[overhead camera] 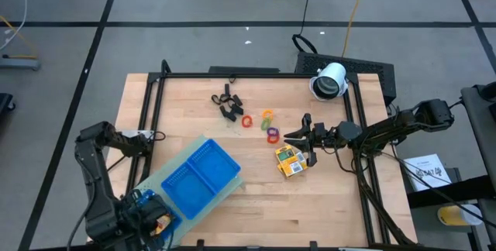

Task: Pick & Place Office Desk Supplies
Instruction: Put the yellow crayon box into the bottom blue basket on the shelf

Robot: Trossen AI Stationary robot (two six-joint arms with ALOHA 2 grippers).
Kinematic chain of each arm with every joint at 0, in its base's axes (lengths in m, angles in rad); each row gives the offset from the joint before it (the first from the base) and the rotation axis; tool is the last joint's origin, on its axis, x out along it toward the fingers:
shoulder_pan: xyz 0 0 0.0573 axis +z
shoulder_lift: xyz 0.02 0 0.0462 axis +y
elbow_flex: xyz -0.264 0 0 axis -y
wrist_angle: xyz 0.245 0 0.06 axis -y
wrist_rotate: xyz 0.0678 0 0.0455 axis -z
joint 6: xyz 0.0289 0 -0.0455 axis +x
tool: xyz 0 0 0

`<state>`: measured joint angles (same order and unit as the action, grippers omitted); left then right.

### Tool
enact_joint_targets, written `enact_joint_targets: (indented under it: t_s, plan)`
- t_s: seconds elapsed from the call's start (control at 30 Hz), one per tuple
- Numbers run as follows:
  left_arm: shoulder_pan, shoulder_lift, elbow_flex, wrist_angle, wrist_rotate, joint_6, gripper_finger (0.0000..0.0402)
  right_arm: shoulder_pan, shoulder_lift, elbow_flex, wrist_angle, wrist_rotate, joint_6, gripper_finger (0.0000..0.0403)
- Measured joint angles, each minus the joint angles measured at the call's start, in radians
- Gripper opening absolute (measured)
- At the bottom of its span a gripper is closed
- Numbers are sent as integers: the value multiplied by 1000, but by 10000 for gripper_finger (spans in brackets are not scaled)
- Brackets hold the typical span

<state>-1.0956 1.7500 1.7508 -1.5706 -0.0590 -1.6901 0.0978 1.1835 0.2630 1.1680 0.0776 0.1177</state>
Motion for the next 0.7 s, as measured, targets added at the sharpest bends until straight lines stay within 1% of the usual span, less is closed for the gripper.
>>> enact_joint_targets:
  t_s: [0.17,0.23,0.43,0.5,0.57,0.63,0.7]
  plan:
    - [20,0,-1,0,-46,81,33,0,0,0,1,0,0,59]
    - [25,1,-1,0,-67,120,36,0,0,0,1,0,0,59]
    - [36,1,-2,-1,-68,208,37,0,0,0,1,0,1,59]
    - [36,1,-2,-2,-46,234,37,0,0,0,1,0,1,59]
    - [38,1,-2,-1,7,236,37,0,0,0,1,0,1,59]
    - [43,1,-2,0,52,196,37,0,0,0,1,0,1,59]
    - [42,-8,-2,1,54,140,31,0,0,0,1,0,1,59]
